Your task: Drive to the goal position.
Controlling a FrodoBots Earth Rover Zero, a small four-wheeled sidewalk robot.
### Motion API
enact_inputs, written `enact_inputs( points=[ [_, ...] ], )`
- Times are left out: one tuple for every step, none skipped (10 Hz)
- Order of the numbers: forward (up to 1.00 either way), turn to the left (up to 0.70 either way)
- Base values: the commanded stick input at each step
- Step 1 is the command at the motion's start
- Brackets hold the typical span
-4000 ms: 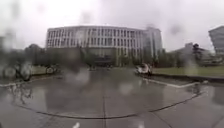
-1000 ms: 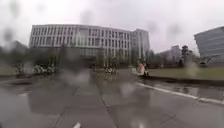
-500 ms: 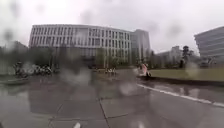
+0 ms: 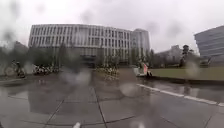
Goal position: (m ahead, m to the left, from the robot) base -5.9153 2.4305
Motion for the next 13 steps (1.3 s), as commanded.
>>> enact_inputs(
  points=[
    [0.02, 0.0],
    [0.45, 0.01],
    [0.7, 0.01],
    [0.7, 0.01],
    [0.7, 0.01],
    [0.7, 0.05],
    [0.7, 0.12],
    [0.7, 0.15],
    [0.7, 0.15],
    [0.7, 0.15],
    [0.7, 0.15],
    [0.7, 0.15],
    [0.7, 0.15]
  ],
)
